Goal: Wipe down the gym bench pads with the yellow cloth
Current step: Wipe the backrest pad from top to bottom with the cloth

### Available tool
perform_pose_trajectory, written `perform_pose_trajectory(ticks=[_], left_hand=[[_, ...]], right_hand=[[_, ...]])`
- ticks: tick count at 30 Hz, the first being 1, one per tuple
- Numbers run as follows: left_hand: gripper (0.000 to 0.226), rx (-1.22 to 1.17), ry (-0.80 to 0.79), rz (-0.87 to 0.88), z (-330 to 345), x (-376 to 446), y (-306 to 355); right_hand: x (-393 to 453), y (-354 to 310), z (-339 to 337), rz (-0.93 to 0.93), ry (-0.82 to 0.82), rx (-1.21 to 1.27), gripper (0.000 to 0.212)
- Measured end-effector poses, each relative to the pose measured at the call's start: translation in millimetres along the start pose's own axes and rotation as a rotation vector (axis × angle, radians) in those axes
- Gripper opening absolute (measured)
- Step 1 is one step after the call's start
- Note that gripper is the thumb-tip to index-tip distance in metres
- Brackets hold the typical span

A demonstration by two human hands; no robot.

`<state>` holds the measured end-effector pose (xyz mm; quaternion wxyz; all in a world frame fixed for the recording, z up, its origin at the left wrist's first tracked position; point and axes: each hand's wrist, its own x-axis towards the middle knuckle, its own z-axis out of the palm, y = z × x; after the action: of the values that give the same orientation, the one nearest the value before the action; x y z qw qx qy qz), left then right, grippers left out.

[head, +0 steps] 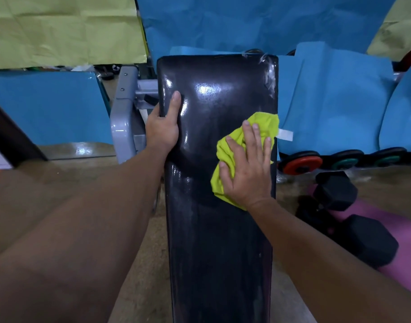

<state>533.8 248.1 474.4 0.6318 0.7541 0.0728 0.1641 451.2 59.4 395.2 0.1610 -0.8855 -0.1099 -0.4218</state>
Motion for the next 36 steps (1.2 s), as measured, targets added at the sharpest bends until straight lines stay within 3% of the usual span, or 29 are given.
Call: perform_pose_trajectory(ticks=[5,11,18,23,29,34,36], left_hand=[[0.056,-0.009,0.000,-0.019,0.1,-1.4,-2.0],[0.052,-0.009,0.011,-0.022,-1.1,-0.3,1.4],[0.050,0.003,-0.002,-0.032,0.4,-3.5,-1.8],[0.052,0.018,0.004,-0.038,-1.5,-0.6,0.5],[0.047,0.002,0.001,-0.031,-0.7,-4.3,0.3],[0.042,-0.009,0.001,-0.034,-1.1,-1.8,2.3],[0.044,-0.006,0.001,-0.032,-2.0,-2.4,2.4]], right_hand=[[24.9,13.1,1.2,0.220,0.076,0.020,0.059],[-4.2,8.6,-2.1,0.059,-0.019,-0.005,0.053],[23.1,9.1,-2.6,0.172,-0.003,-0.007,0.058],[4.1,5.8,-1.2,0.029,-0.020,-0.025,0.058],[16.8,7.2,1.1,0.181,0.012,0.006,0.061],[4.2,-3.3,0.9,-0.024,-0.044,-0.011,0.060],[-0.9,7.3,-1.9,-0.021,-0.035,-0.006,0.059]])
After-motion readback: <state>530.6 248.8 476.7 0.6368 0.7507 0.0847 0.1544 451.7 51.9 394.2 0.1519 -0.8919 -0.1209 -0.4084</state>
